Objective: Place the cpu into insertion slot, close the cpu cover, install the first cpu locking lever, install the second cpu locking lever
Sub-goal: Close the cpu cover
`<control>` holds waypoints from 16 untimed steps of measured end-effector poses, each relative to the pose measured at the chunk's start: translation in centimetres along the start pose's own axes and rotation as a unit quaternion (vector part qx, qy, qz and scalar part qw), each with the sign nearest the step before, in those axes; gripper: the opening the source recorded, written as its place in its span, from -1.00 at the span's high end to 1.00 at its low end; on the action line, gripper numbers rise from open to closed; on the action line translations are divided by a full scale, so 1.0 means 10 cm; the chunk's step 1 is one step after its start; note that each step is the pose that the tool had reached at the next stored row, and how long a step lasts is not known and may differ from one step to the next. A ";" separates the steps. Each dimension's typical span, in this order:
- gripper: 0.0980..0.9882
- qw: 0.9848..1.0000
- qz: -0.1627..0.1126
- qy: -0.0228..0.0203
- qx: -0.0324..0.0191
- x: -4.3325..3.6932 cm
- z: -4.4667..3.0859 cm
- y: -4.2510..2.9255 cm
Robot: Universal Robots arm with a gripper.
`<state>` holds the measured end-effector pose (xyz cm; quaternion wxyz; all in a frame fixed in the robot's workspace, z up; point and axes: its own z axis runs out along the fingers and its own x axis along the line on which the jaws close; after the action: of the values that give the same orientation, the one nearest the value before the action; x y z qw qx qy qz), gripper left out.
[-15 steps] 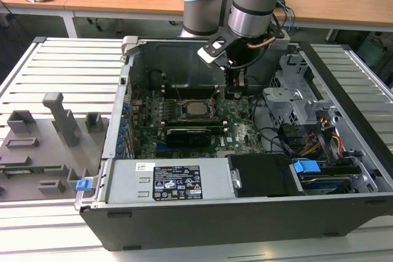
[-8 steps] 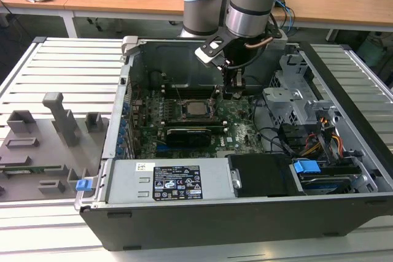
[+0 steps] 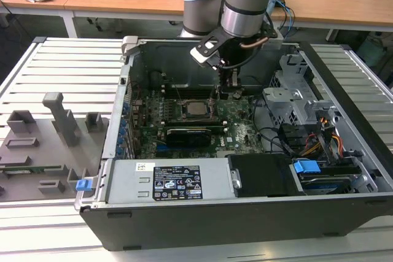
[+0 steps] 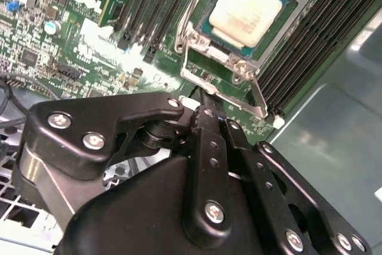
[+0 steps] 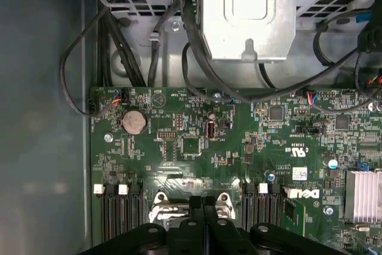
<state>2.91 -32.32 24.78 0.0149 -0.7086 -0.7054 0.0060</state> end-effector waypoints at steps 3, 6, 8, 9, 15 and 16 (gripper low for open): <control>0.98 1.000 0.000 0.000 -0.001 -0.001 0.003 -0.075; 0.98 1.000 0.000 0.000 -0.003 -0.001 0.028 -0.135; 0.98 1.000 0.000 0.000 -0.007 -0.002 0.060 -0.186; 0.98 1.000 0.000 0.000 -0.008 -0.002 0.076 -0.221; 0.98 1.000 0.000 0.000 -0.014 -0.004 0.149 -0.452; 0.98 1.000 -0.001 0.000 -0.014 -0.004 0.176 -0.486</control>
<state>-2.00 -32.32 23.16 0.0050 -0.7078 -0.7064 -0.0039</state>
